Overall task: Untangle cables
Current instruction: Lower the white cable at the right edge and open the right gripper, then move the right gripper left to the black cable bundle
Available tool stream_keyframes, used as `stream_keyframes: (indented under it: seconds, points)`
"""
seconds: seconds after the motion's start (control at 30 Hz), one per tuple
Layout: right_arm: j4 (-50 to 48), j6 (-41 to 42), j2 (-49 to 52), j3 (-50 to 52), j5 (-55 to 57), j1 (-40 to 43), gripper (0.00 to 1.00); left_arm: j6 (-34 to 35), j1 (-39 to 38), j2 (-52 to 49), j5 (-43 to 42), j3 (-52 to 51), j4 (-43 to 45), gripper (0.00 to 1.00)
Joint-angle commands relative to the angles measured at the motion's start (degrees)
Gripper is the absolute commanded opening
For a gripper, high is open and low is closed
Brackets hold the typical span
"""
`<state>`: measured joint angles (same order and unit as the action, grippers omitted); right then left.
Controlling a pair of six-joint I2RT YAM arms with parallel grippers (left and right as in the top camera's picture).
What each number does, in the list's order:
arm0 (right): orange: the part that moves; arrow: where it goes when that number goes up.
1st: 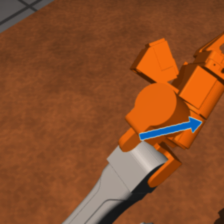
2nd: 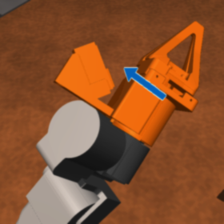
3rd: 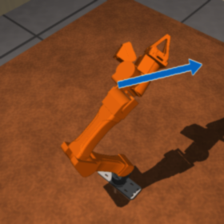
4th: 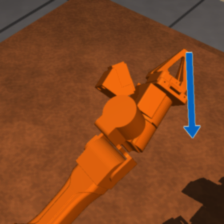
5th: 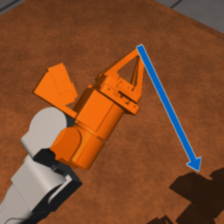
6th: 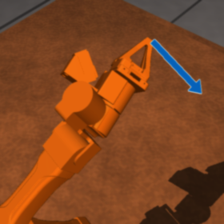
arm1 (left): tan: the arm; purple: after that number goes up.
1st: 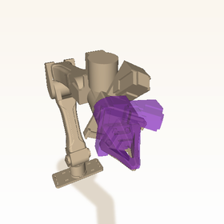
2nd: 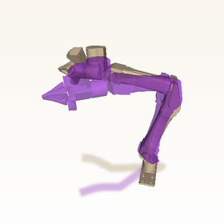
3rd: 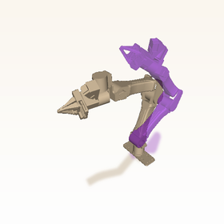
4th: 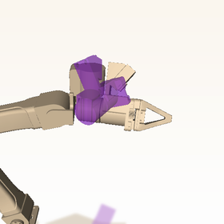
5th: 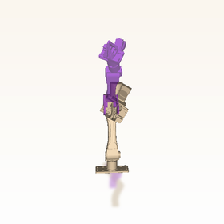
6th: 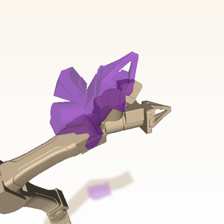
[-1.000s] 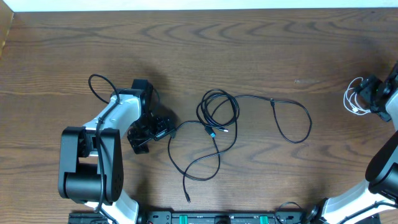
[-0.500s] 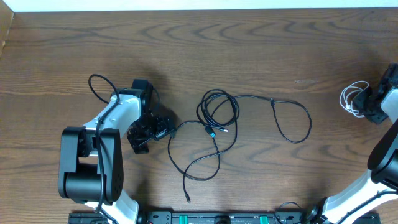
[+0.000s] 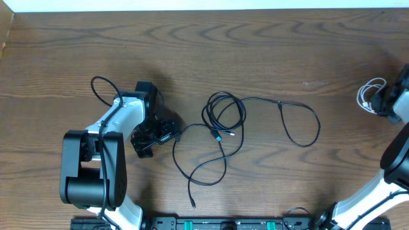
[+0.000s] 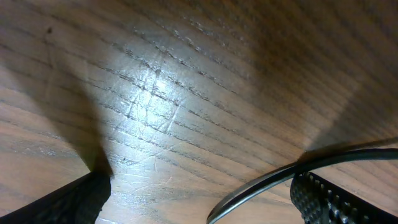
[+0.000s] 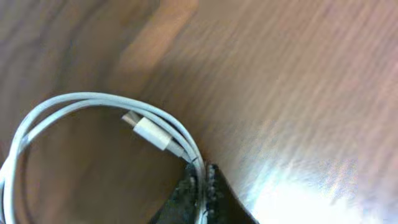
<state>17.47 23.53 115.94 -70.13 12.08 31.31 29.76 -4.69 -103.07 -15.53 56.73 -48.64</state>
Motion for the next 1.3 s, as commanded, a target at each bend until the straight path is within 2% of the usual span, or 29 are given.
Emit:
stream_keyframes:
  seconds: [0.0,0.03,0.17,0.23,0.4,0.5,0.63,1.03,1.07,1.13,1.27]
  points:
    - [-0.52,-0.04,3.10,1.62,-1.42,2.43,0.47,-1.46,0.04,-1.29,1.92,-0.63,1.14,0.98]
    - [-1.40,-0.68,3.10,1.60,-3.10,2.80,0.66,-1.46,0.04,-1.29,1.92,-0.63,1.16,0.98]
    - [-1.84,-3.67,1.75,0.76,-8.13,3.65,0.82,-1.46,0.04,-1.29,1.92,-0.63,1.16,0.98]
    - [-1.64,-3.65,-0.15,0.20,-8.17,3.56,0.99,-1.46,0.04,-1.29,1.90,-0.63,1.14,0.98]
    - [-2.19,-1.86,-8.94,-0.33,-8.24,3.45,0.99,-1.46,0.04,-1.29,1.90,-0.63,1.14,0.98]
    - [-2.19,-0.81,-16.98,-0.33,-12.00,3.06,0.99,-1.46,0.04,-1.29,1.90,-0.63,1.16,0.98]
    - [-0.96,-0.83,-21.92,-0.33,-18.10,2.03,0.99,-1.46,0.04,-1.29,1.90,-0.63,1.14,0.98]
    - [6.03,-0.85,-22.93,-0.26,-45.20,-4.04,0.99,-1.46,0.04,-1.29,1.92,-0.63,1.16,0.98]
    - [7.19,-0.85,-22.93,-0.26,-46.23,-4.79,0.95,-1.46,0.04,-1.29,1.90,-0.63,1.14,0.98]
    - [10.32,-0.85,-22.93,-0.26,-46.75,-7.04,0.78,-1.46,0.04,-1.29,1.90,-0.63,1.16,0.98]
    - [15.61,-0.87,-22.93,-0.04,-46.10,-11.89,0.25,-1.46,0.04,-1.29,1.92,-0.63,1.14,0.98]
